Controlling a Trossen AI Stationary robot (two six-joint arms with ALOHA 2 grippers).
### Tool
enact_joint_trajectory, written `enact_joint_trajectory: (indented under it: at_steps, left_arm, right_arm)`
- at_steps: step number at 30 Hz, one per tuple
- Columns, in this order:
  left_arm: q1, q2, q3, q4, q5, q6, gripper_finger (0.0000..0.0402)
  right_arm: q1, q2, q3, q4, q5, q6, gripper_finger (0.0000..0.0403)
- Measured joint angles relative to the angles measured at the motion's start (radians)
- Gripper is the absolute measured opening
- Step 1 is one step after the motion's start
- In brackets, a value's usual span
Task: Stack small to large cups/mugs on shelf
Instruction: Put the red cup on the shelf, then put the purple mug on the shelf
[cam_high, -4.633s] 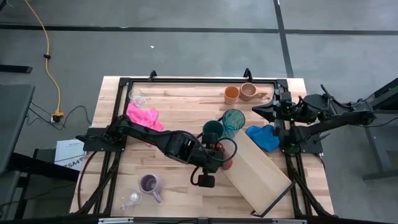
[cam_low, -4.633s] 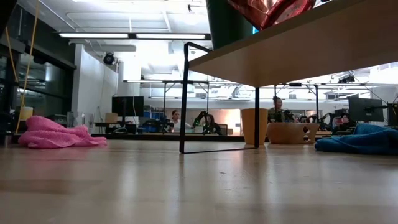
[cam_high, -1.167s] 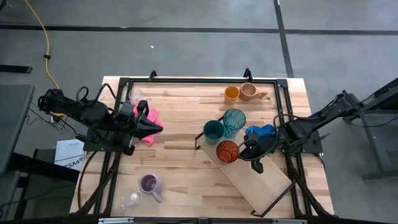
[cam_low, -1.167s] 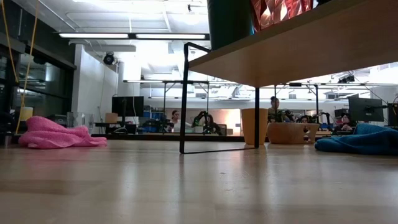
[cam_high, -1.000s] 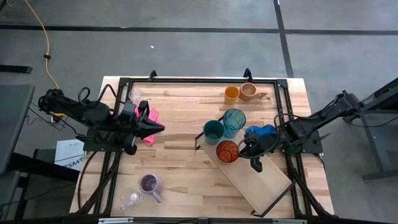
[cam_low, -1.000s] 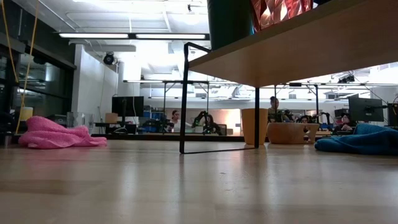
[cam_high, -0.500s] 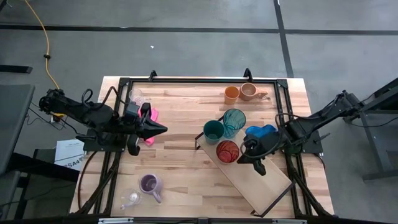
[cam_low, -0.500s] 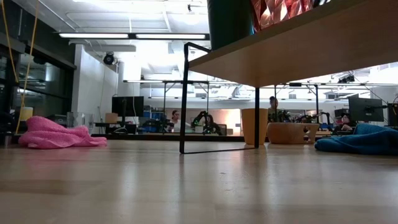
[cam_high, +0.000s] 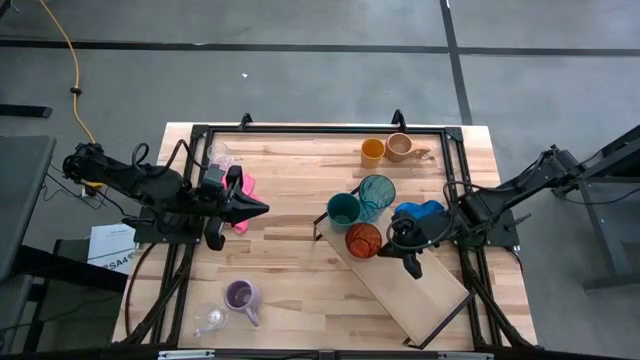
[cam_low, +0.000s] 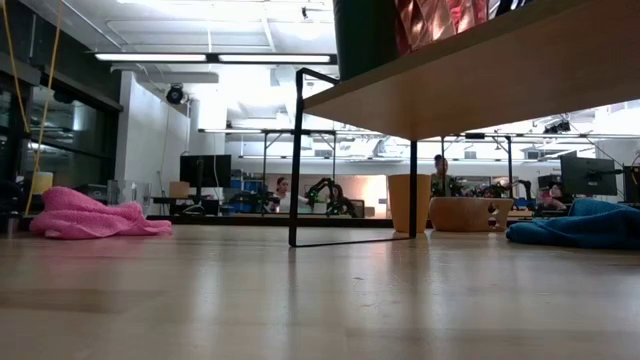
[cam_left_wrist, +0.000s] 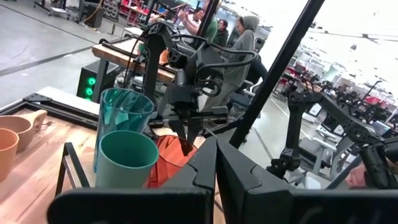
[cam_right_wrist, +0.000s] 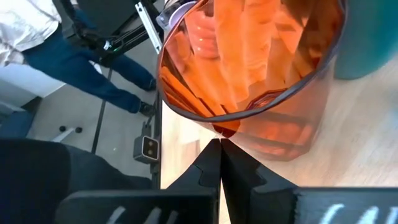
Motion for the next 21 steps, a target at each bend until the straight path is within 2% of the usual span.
enact_joint_trajectory:
  at_steps: [4,9,12,14,21]
  left_arm:
    - [0.000,0.000,0.000,-0.006,0.007,-0.005,0.0000]
    - [0.000,-0.012,0.000,-0.007,0.042,-0.010,0.0000]
    - [0.000,-0.026,0.000,-0.008,0.043,-0.010,0.0000]
    - [0.000,-0.035,0.000,-0.008,0.043,0.000,0.0000]
    - [0.000,-0.045,0.000,-0.021,0.057,0.040,0.0000]
  right_arm:
    - [-0.001,-0.002,0.000,-0.003,-0.051,-0.002,0.0000]
    - [0.000,-0.056,0.000,-0.025,-0.231,-0.003,0.0000]
    - [0.000,-0.126,0.000,-0.015,-0.237,-0.024,0.0000]
    - [0.000,-0.180,0.000,0.017,-0.167,-0.075,0.0000]
    - [-0.006,-0.310,0.000,0.186,0.191,-0.365,0.0000]
